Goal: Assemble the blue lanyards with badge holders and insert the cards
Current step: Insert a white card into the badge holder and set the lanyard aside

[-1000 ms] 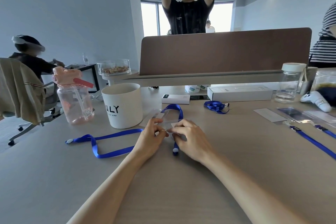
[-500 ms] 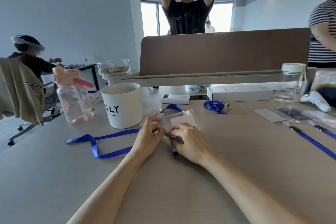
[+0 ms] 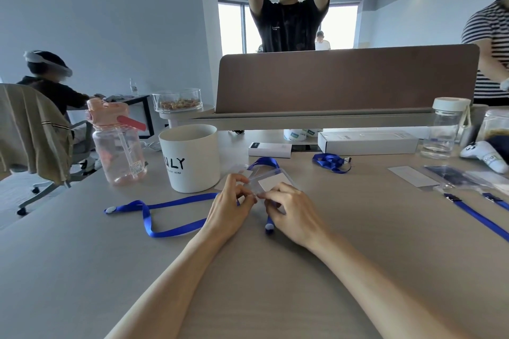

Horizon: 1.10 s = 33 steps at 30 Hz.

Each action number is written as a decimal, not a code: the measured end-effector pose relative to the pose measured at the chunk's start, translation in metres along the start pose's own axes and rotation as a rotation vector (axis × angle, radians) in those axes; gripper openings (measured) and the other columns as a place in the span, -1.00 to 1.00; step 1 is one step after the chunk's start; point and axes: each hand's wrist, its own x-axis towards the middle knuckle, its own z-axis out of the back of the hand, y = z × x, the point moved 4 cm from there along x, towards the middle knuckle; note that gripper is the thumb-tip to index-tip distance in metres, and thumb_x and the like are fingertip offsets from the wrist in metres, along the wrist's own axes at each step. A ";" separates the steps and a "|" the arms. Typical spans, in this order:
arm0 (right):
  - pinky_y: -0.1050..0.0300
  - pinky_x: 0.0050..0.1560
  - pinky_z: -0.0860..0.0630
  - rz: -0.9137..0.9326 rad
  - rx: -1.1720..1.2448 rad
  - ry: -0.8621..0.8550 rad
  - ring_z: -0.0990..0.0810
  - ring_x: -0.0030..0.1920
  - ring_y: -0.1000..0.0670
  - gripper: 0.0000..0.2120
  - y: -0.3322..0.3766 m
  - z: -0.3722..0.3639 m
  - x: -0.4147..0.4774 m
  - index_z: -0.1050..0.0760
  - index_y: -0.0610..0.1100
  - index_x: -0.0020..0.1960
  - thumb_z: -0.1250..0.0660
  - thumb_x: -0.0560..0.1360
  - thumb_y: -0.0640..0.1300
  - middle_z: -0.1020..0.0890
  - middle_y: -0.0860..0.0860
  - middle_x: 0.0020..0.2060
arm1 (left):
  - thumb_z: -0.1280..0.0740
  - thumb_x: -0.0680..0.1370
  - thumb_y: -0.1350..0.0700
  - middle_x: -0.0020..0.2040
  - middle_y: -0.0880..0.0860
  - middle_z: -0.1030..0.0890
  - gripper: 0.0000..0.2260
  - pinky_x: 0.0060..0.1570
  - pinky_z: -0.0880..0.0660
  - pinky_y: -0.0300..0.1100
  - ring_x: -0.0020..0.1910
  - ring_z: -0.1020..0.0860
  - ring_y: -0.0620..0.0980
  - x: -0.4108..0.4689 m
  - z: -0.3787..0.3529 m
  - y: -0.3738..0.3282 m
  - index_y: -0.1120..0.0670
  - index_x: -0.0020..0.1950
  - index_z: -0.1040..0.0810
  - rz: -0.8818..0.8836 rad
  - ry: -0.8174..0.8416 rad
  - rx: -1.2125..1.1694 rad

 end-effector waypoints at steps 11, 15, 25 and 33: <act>-0.03 -0.17 -0.54 -0.010 0.049 0.040 -0.56 -0.11 -0.01 -0.78 0.000 -0.006 0.000 -0.68 -0.05 0.01 -0.26 0.52 -0.11 -0.58 0.01 -0.17 | -0.35 0.51 0.22 -0.18 -0.08 -0.63 -0.71 -0.10 -0.47 -0.14 -0.13 -0.56 -0.06 0.000 0.000 0.001 0.04 0.15 -0.32 -0.028 -0.029 0.052; -0.03 -0.11 -0.56 -0.026 0.108 0.074 -0.55 -0.09 0.05 -0.81 -0.001 -0.007 0.000 -0.69 -0.05 0.03 -0.30 0.54 -0.14 -0.59 0.05 -0.12 | -0.36 0.50 0.21 -0.17 -0.06 -0.63 -0.69 -0.06 -0.49 -0.12 -0.11 -0.57 -0.06 0.000 0.002 -0.001 0.04 0.18 -0.35 -0.016 -0.013 0.029; -0.06 -0.07 -0.57 -0.104 0.294 0.139 -0.61 -0.21 0.06 -0.82 -0.006 -0.012 0.000 -0.69 -0.09 0.07 -0.33 0.57 -0.11 -0.58 0.08 -0.09 | -0.33 0.53 0.25 -0.19 -0.10 -0.60 -0.74 -0.06 -0.48 -0.18 -0.12 -0.57 -0.15 0.000 0.001 -0.004 0.06 0.16 -0.37 -0.047 0.012 0.025; 0.36 -0.26 -0.52 -0.151 0.386 0.072 -0.56 -0.28 0.23 -0.80 -0.003 -0.005 0.001 -0.67 -0.09 0.12 -0.32 0.57 -0.19 -0.59 0.03 -0.14 | -0.29 0.54 0.30 -0.16 -0.09 -0.64 -0.74 -0.13 -0.42 -0.35 -0.10 -0.57 -0.14 0.004 -0.001 0.001 0.07 0.15 -0.36 -0.088 -0.022 -0.001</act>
